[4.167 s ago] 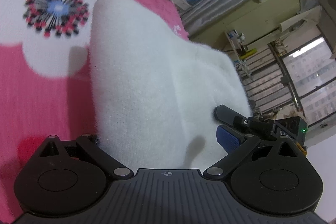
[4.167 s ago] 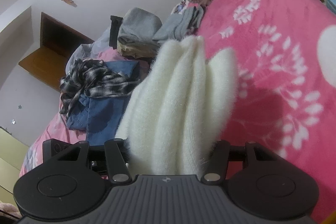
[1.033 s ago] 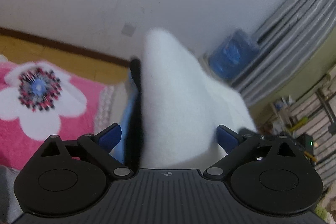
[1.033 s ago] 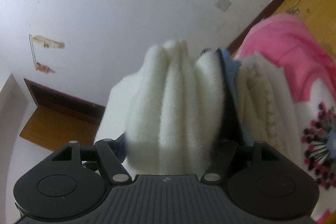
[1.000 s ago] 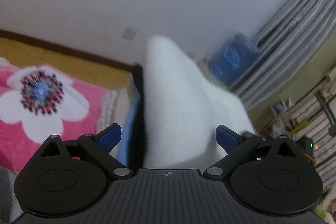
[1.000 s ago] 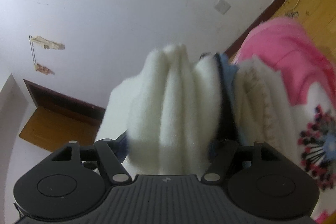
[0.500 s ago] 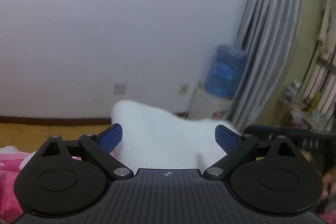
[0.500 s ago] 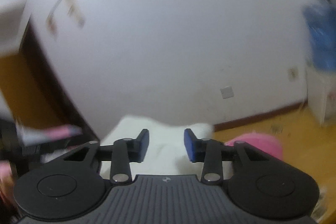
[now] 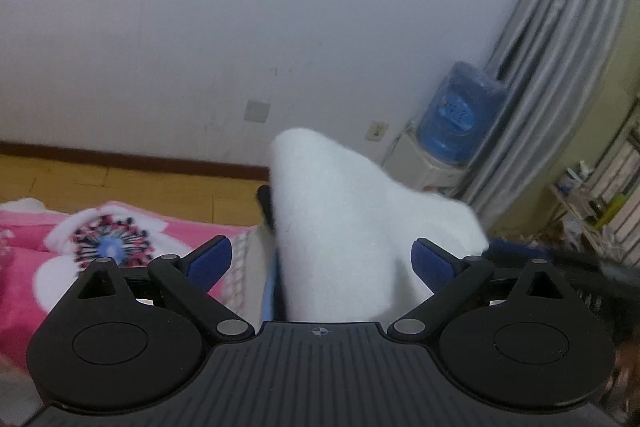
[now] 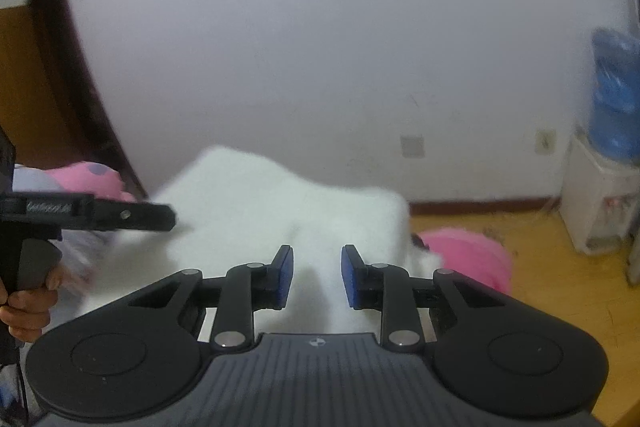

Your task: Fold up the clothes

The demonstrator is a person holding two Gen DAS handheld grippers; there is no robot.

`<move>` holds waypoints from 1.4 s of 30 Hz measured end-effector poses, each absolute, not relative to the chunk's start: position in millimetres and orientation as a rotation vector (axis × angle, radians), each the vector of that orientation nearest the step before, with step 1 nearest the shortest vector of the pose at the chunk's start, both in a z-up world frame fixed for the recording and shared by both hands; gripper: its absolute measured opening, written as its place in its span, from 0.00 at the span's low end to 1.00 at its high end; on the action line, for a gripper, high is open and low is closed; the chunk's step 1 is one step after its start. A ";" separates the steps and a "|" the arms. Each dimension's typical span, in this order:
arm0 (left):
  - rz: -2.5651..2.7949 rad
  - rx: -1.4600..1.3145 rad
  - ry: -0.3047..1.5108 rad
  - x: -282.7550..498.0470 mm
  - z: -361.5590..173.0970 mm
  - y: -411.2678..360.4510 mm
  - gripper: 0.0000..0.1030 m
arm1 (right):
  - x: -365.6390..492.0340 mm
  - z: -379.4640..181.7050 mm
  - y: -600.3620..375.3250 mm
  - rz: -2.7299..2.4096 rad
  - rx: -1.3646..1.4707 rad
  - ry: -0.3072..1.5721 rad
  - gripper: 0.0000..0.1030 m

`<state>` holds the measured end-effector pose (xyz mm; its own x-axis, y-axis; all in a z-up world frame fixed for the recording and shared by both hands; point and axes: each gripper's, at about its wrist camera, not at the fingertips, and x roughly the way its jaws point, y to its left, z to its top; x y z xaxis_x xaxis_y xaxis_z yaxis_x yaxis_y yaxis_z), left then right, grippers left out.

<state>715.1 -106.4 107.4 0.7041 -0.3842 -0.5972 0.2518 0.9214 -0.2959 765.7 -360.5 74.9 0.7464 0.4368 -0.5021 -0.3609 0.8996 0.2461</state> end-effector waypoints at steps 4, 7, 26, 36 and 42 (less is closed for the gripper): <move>-0.365 -0.142 0.709 669.9 103.3 -99.3 0.95 | 741.7 84.9 -342.5 0.546 0.045 0.543 0.28; -0.351 -0.121 0.774 653.8 77.6 -105.7 0.95 | 746.0 55.8 -321.1 0.527 -0.063 0.628 0.27; -0.254 -0.359 0.830 631.3 45.0 -58.7 0.95 | 883.8 46.3 -189.4 0.427 -0.083 0.727 0.30; -0.284 -0.372 0.878 609.5 35.1 -32.7 0.93 | 793.7 100.4 -223.6 0.474 -0.059 0.628 0.30; -0.306 -0.331 0.862 600.1 36.0 -34.5 0.93 | 790.1 67.1 -250.5 0.449 0.166 0.617 0.35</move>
